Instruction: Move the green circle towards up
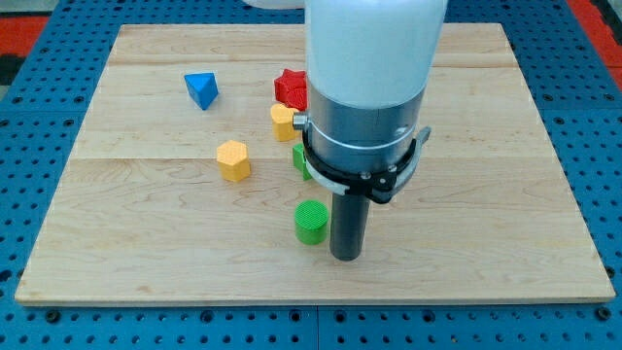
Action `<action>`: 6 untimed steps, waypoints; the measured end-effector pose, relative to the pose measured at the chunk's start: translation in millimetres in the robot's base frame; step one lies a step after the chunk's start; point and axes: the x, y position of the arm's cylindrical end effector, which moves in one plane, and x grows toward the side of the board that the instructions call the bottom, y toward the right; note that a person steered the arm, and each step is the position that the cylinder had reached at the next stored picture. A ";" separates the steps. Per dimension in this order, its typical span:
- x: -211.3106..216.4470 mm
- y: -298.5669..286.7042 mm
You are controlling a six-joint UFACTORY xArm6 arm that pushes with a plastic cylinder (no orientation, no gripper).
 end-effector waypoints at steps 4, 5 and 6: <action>-9.3 -30.7; -13.4 -32.0; -17.2 -48.5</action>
